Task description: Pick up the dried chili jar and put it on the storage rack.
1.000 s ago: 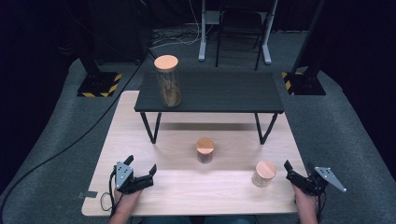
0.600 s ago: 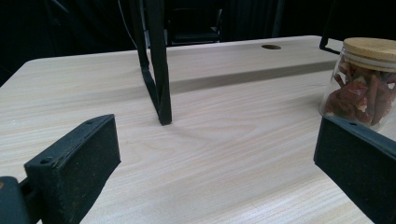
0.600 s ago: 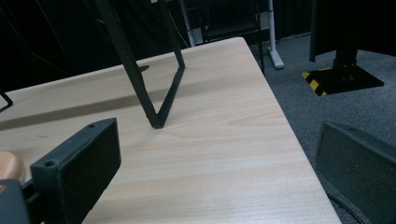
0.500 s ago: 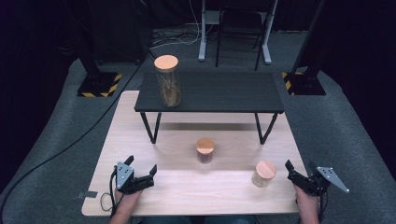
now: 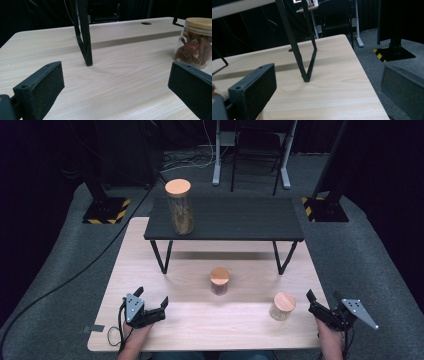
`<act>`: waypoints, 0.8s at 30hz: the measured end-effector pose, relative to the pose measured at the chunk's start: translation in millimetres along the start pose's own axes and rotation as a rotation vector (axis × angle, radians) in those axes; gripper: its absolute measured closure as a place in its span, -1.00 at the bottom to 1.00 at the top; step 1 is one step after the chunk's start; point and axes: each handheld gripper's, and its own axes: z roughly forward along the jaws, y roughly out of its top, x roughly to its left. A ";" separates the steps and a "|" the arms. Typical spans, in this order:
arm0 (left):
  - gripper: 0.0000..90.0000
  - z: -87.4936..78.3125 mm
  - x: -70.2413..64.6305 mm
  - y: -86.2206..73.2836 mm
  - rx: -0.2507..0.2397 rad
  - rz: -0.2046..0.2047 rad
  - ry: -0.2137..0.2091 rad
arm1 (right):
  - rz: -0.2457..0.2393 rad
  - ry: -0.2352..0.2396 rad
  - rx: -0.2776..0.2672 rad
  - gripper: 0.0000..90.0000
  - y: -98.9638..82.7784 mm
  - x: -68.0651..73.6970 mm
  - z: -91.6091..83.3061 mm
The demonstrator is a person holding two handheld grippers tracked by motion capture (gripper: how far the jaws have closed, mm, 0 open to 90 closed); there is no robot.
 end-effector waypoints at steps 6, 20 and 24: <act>-1.00 -0.9 0.9 0.0 -0.008 -0.009 0.006 | 0.001 0.032 -0.005 -1.00 7.1 12.1 -3.7; -1.00 -1.9 1.9 -0.2 -0.013 -0.021 -0.009 | -0.054 0.101 0.007 -1.00 15.9 43.1 -6.6; -1.00 -1.5 0.9 -0.3 -0.008 -0.008 -0.014 | -0.072 0.135 0.007 -1.00 16.8 56.9 -7.9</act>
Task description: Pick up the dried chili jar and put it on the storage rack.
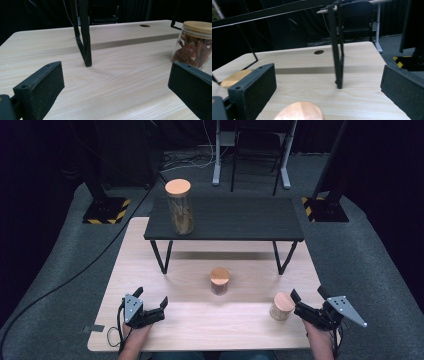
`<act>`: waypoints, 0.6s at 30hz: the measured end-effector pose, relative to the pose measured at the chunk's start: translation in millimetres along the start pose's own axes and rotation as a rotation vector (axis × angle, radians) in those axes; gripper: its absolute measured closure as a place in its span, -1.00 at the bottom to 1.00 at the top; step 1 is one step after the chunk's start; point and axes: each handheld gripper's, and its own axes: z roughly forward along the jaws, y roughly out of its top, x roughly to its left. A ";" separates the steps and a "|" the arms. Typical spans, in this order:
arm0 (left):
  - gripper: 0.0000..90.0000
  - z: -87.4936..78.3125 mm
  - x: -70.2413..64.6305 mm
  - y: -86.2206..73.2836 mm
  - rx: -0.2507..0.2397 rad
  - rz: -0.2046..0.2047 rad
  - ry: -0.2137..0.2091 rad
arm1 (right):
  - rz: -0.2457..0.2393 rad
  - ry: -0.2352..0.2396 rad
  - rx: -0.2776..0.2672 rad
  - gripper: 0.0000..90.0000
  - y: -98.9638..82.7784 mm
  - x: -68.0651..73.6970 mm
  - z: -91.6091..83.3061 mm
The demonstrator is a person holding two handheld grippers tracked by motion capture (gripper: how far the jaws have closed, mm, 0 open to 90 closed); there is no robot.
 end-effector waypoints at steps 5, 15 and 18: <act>-1.00 -0.3 0.0 0.0 -0.003 0.000 0.000 | -0.018 0.026 0.015 -1.00 2.2 15.4 1.8; -1.00 -0.9 0.6 0.0 -0.008 -0.004 -0.001 | -0.054 0.105 0.040 -1.00 4.8 52.8 3.9; -1.00 -1.1 0.6 0.0 -0.009 -0.004 0.000 | -0.057 0.114 0.037 -1.00 4.7 56.8 3.7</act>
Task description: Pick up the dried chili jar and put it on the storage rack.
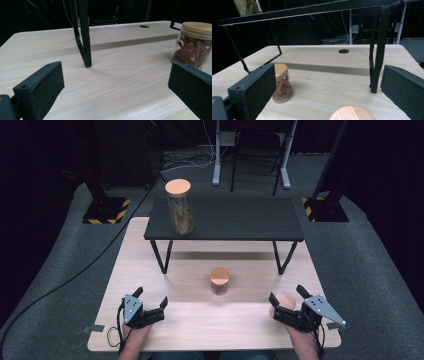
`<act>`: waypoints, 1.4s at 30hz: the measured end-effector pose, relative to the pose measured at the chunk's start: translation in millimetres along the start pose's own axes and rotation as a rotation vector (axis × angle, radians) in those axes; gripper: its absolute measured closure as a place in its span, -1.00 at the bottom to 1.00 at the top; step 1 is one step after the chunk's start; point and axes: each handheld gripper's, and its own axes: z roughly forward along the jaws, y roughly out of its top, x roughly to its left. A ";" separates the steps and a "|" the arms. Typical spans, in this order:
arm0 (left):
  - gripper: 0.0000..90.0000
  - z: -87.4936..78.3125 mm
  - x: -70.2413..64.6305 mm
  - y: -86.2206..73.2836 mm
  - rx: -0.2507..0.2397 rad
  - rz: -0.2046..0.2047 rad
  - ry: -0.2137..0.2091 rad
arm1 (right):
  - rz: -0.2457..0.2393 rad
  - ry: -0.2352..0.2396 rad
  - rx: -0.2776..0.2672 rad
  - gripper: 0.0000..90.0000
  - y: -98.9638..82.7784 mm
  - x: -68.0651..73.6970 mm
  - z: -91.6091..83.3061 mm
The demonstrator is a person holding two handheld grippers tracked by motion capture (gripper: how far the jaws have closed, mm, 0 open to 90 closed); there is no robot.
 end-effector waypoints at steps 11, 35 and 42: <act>-1.00 -0.5 0.1 0.0 0.001 -0.001 -0.001 | 0.000 0.065 0.012 -1.00 -1.2 17.4 12.8; -1.00 -0.8 0.8 0.0 -0.001 -0.008 -0.006 | -0.060 0.142 0.047 -1.00 -13.4 64.9 40.6; -1.00 -0.1 -0.3 -0.2 0.003 0.002 -0.007 | -0.045 0.138 0.034 -1.00 -16.4 73.2 48.5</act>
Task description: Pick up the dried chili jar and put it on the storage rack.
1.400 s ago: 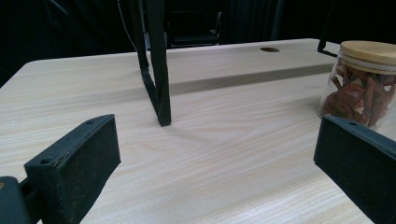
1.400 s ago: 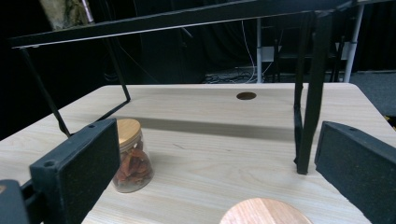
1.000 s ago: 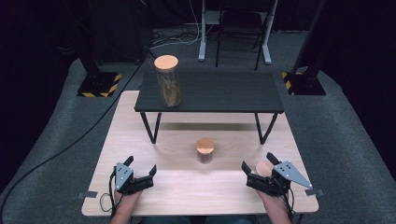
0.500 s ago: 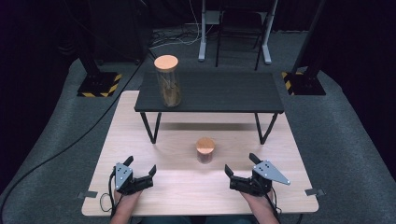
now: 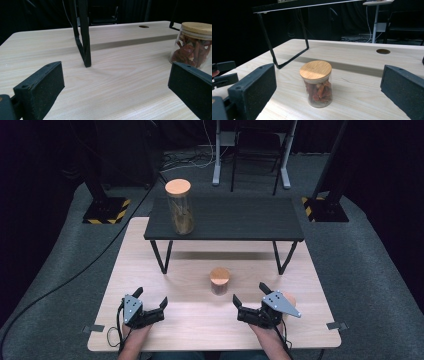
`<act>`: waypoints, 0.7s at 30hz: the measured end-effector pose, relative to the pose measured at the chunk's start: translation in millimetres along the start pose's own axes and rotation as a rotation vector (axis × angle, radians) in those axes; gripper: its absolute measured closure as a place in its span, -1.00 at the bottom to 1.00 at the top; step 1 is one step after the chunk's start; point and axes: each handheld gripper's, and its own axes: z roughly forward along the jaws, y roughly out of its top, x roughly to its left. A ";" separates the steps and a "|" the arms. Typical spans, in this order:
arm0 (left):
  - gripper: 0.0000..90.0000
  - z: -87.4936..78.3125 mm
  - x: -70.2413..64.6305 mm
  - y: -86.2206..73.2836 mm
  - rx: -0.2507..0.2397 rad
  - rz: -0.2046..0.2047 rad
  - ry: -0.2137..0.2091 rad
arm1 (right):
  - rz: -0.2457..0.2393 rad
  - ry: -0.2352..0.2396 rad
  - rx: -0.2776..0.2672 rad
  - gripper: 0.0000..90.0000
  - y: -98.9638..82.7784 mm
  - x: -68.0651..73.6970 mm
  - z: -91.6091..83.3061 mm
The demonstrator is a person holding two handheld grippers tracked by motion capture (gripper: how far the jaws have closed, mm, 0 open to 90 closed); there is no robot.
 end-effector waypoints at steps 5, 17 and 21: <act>-1.00 -0.2 0.1 -0.1 -0.002 -0.001 -0.001 | 0.008 -0.002 -0.005 -1.00 -2.9 5.6 8.3; -1.00 -1.2 0.0 -0.1 -0.007 -0.004 -0.005 | -0.033 -0.005 0.016 -1.00 -13.0 16.0 26.5; -1.00 -1.1 0.0 -0.2 -0.008 -0.004 -0.005 | -0.027 -0.010 -0.005 -1.00 -15.2 18.1 29.5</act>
